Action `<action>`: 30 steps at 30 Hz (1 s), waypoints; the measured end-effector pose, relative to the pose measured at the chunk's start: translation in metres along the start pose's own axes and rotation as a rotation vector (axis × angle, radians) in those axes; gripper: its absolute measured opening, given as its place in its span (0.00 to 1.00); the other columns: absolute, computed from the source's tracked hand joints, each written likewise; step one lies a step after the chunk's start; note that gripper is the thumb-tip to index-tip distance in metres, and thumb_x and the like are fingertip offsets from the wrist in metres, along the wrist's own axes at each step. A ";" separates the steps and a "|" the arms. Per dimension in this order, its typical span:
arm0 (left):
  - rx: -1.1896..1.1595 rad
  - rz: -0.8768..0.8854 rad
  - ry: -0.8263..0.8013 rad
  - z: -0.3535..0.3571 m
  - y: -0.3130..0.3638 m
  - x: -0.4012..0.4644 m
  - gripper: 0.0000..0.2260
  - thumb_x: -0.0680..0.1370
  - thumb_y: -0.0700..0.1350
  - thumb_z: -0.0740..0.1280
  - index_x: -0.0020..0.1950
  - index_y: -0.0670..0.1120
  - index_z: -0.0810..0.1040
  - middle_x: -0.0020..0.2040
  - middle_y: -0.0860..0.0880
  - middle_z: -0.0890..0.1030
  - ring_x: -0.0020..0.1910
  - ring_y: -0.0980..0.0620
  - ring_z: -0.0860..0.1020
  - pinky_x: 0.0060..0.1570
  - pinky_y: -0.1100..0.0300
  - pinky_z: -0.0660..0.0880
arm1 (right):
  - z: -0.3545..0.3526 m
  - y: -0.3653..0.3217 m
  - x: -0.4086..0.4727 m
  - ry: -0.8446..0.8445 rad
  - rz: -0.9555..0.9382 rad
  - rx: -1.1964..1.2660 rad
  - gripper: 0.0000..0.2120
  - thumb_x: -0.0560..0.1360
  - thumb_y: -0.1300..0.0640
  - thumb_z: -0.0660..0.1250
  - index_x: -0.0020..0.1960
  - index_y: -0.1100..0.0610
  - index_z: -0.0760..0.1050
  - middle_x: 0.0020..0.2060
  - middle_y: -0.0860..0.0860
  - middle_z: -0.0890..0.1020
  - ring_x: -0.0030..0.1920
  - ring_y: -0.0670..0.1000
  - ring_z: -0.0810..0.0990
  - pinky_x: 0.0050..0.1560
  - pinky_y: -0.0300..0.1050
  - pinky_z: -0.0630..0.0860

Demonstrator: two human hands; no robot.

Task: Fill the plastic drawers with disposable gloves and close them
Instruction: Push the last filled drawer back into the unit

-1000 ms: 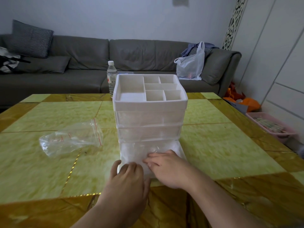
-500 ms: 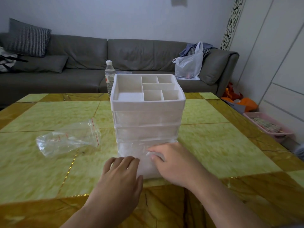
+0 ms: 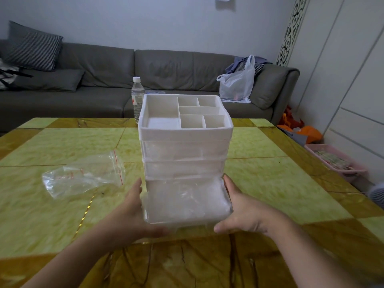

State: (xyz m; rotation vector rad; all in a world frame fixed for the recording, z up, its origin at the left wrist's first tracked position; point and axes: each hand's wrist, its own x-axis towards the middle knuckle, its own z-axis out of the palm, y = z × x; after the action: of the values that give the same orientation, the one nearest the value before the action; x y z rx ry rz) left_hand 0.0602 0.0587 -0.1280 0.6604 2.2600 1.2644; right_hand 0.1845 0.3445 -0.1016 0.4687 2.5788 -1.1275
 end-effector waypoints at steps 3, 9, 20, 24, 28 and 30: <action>-0.166 0.107 -0.059 0.005 0.002 0.012 0.60 0.58 0.47 0.89 0.80 0.61 0.56 0.65 0.64 0.79 0.64 0.58 0.80 0.59 0.56 0.81 | 0.005 0.006 0.016 0.068 -0.077 0.133 0.74 0.58 0.49 0.87 0.85 0.40 0.37 0.83 0.43 0.61 0.78 0.48 0.69 0.78 0.50 0.68; -0.185 0.178 0.090 0.012 0.000 0.015 0.43 0.63 0.47 0.86 0.70 0.66 0.66 0.65 0.62 0.77 0.57 0.66 0.80 0.50 0.63 0.82 | 0.006 -0.001 0.017 0.229 -0.111 0.110 0.59 0.66 0.54 0.86 0.83 0.44 0.51 0.70 0.40 0.73 0.66 0.44 0.75 0.65 0.40 0.71; 0.075 0.075 0.409 0.032 -0.019 -0.027 0.43 0.64 0.61 0.82 0.74 0.57 0.66 0.68 0.56 0.75 0.62 0.56 0.78 0.61 0.52 0.79 | 0.019 -0.023 -0.028 0.338 -0.030 -0.097 0.42 0.72 0.45 0.81 0.78 0.46 0.61 0.71 0.42 0.73 0.61 0.44 0.75 0.60 0.38 0.72; 0.343 0.238 0.597 0.046 -0.009 -0.054 0.38 0.71 0.52 0.80 0.75 0.46 0.64 0.69 0.49 0.67 0.64 0.49 0.74 0.61 0.54 0.75 | 0.030 -0.042 -0.055 0.573 -0.024 -0.359 0.28 0.75 0.43 0.76 0.67 0.45 0.63 0.62 0.44 0.70 0.58 0.48 0.77 0.55 0.44 0.79; 0.685 0.565 0.644 0.056 -0.001 -0.069 0.31 0.69 0.43 0.81 0.69 0.42 0.75 0.65 0.43 0.74 0.60 0.42 0.78 0.56 0.49 0.79 | 0.048 -0.059 -0.073 0.456 -0.319 -0.464 0.13 0.79 0.49 0.70 0.57 0.40 0.66 0.55 0.36 0.71 0.57 0.43 0.72 0.58 0.40 0.74; 0.801 0.576 0.552 0.059 -0.006 -0.064 0.33 0.69 0.46 0.80 0.72 0.42 0.74 0.66 0.44 0.75 0.62 0.42 0.79 0.56 0.49 0.81 | 0.056 -0.059 -0.069 0.374 -0.380 -0.482 0.14 0.80 0.50 0.67 0.64 0.41 0.71 0.59 0.35 0.72 0.62 0.43 0.70 0.66 0.41 0.72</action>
State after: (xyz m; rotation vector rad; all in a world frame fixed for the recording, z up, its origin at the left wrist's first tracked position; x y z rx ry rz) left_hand 0.1444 0.0550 -0.1507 1.4721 3.2170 0.7543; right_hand 0.2306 0.2526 -0.0729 0.0773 3.2292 -0.4978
